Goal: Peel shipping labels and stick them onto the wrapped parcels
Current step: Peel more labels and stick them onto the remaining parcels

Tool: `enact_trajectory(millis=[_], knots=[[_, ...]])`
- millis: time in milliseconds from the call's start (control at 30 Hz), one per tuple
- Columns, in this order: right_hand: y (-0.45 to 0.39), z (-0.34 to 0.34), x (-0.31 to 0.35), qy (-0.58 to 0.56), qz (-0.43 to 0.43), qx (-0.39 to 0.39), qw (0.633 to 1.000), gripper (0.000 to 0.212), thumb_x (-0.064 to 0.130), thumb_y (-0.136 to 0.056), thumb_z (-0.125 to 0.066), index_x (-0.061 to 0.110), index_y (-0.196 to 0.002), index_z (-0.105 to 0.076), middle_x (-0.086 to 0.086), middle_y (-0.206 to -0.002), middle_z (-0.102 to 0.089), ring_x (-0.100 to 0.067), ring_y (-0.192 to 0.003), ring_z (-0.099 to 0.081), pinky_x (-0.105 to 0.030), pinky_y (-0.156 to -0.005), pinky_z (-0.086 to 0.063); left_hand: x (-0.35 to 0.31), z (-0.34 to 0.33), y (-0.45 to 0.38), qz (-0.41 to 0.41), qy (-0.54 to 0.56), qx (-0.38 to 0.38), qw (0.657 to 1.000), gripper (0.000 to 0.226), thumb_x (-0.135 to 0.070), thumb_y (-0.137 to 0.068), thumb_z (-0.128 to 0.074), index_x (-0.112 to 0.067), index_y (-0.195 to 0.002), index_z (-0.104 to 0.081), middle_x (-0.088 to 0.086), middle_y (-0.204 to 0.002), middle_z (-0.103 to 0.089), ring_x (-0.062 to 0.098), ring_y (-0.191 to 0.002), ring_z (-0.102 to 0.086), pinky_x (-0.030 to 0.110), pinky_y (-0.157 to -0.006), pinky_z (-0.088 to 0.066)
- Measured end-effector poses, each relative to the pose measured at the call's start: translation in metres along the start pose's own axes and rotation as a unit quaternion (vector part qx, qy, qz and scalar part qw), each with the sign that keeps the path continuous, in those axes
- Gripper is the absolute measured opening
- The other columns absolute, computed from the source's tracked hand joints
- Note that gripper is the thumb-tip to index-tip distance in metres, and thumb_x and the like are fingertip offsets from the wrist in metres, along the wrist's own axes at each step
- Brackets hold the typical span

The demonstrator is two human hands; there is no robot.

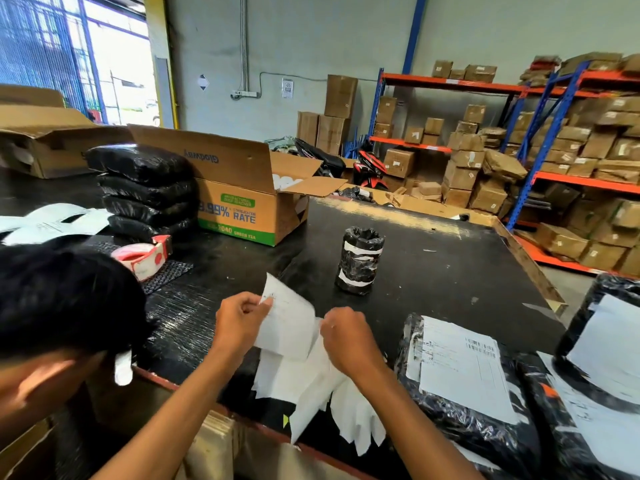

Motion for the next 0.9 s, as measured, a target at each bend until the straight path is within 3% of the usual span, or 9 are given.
enact_trajectory(millis=[33,100,200,267,400,567,633,733,900], knots=[[0.000,0.007,0.000,-0.053,0.004,-0.028,0.998,0.040,0.024,-0.094,-0.049,0.008,-0.057,-0.045,-0.012,-0.062,-0.053,-0.022,-0.059,-0.046,-0.032,-0.060,-0.037,-0.010,0.001,0.002,0.005,0.046,0.017,0.999,0.021,-0.017,-0.087,-0.068,-0.008,-0.068,-0.064,0.005,-0.065,-0.061,0.013,-0.060,-0.051,0.014,-0.049,-0.040],[0.004,0.022,0.003,-0.164,-0.001,-0.025,0.986,0.049,0.035,-0.092,-0.054,-0.001,-0.060,-0.057,-0.021,-0.065,-0.062,-0.014,-0.057,-0.047,-0.030,-0.059,-0.039,-0.031,0.004,0.007,0.008,0.107,0.033,0.994,0.020,-0.017,-0.088,-0.065,-0.008,-0.070,-0.064,0.008,-0.069,-0.064,0.013,-0.061,-0.053,0.015,-0.051,-0.042],[0.019,0.043,0.008,-0.301,-0.018,0.040,0.953,0.028,0.028,-0.090,-0.061,0.005,-0.083,-0.075,-0.010,-0.083,-0.076,-0.011,-0.066,-0.066,-0.029,-0.072,-0.054,-0.055,0.007,0.013,0.013,0.163,0.041,0.986,0.019,-0.020,-0.088,-0.066,-0.008,-0.075,-0.066,0.012,-0.076,-0.070,0.017,-0.064,-0.061,0.028,-0.060,-0.048],[0.030,0.060,0.012,-0.347,0.005,0.055,0.936,0.018,0.018,-0.089,-0.063,0.004,-0.088,-0.074,-0.008,-0.081,-0.076,-0.014,-0.069,-0.069,-0.028,-0.076,-0.056,-0.066,0.006,0.016,0.015,0.182,0.042,0.982,0.017,-0.020,-0.088,-0.066,-0.008,-0.076,-0.067,0.010,-0.077,-0.072,0.015,-0.063,-0.063,0.025,-0.057,-0.051],[0.050,0.079,0.016,-0.327,0.043,0.085,0.940,0.016,0.014,-0.089,-0.063,0.001,-0.090,-0.072,-0.011,-0.083,-0.077,-0.015,-0.069,-0.070,-0.024,-0.074,-0.057,-0.076,0.000,0.019,0.025,0.207,0.041,0.977,0.016,-0.020,-0.087,-0.067,-0.009,-0.075,-0.068,0.005,-0.072,-0.072,0.015,-0.064,-0.065,0.025,-0.059,-0.053],[0.068,0.093,0.015,-0.276,0.054,0.081,0.956,0.016,0.020,-0.089,-0.063,0.007,-0.092,-0.072,-0.003,-0.084,-0.078,-0.014,-0.075,-0.072,-0.042,-0.091,-0.052,-0.085,-0.014,0.025,0.034,0.198,0.065,0.978,0.015,-0.022,-0.087,-0.067,-0.009,-0.081,-0.070,0.009,-0.083,-0.074,0.020,-0.076,-0.068,0.037,-0.076,-0.055],[0.073,0.098,0.012,-0.270,0.052,0.072,0.959,0.017,0.022,-0.089,-0.063,0.008,-0.092,-0.073,-0.002,-0.084,-0.078,-0.013,-0.075,-0.072,-0.035,-0.087,-0.053,-0.088,-0.019,0.028,0.037,0.196,0.077,0.977,0.015,-0.022,-0.087,-0.067,-0.009,-0.082,-0.071,0.010,-0.086,-0.075,0.021,-0.077,-0.069,0.038,-0.077,-0.056],[0.079,0.105,0.009,-0.279,0.060,0.065,0.956,0.017,0.020,-0.089,-0.063,0.007,-0.091,-0.073,-0.003,-0.084,-0.077,-0.010,-0.072,-0.070,-0.011,-0.067,-0.050,-0.091,-0.023,0.031,0.044,0.195,0.090,0.976,0.014,-0.022,-0.087,-0.067,-0.009,-0.084,-0.071,0.011,-0.087,-0.075,0.023,-0.078,-0.070,0.040,-0.078,-0.057],[0.083,0.108,0.005,-0.301,0.074,0.061,0.949,0.017,0.014,-0.089,-0.063,0.001,-0.092,-0.072,-0.010,-0.086,-0.077,-0.010,-0.068,-0.068,-0.011,-0.067,-0.049,-0.094,-0.027,0.035,0.048,0.208,0.096,0.972,0.014,-0.020,-0.085,-0.069,-0.009,-0.077,-0.070,0.015,-0.088,-0.075,0.026,-0.080,-0.068,0.045,-0.084,-0.055]])
Point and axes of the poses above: each hand's wrist, its own y-axis away from the middle knuckle, its own z-axis out of the back of the hand, x = y × z, the point moved 5 cm from there along -y, towards the middle knuckle
